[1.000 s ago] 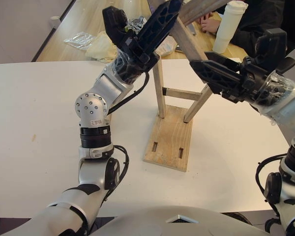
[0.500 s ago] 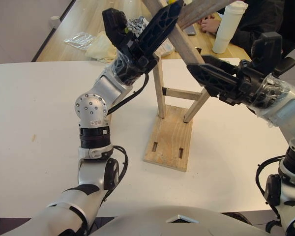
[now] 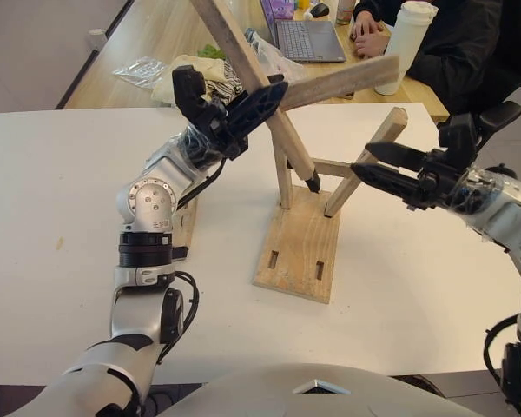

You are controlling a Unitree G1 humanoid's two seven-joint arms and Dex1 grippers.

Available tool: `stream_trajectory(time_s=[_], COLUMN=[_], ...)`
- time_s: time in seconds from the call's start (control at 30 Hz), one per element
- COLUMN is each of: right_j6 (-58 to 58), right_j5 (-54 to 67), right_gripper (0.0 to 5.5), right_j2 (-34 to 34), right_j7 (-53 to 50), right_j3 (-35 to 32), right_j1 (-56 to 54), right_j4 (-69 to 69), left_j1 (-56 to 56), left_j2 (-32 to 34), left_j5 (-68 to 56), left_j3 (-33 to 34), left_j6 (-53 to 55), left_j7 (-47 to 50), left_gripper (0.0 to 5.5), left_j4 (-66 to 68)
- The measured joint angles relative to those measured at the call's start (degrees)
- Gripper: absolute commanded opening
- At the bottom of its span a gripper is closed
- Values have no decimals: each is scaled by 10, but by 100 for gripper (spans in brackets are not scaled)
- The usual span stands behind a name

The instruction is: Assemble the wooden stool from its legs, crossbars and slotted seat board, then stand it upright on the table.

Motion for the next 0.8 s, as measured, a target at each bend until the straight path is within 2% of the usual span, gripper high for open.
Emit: stream_trajectory(time_s=[0.33, 0.8], right_j6=[-46, -50], right_j5=[-108, -131], right_gripper=[338, 338], right_j2=[1, 8], right_j7=[62, 62], right_j3=[10, 0], right_j1=[24, 18], right_j4=[135, 154], left_j1=[65, 117], left_j2=[63, 104], left_j5=[84, 134], left_j3=[-72, -104], left_j6=[-18, -48], left_j7=[-122, -172], left_gripper=[208, 208], left_j4=[-10, -41])
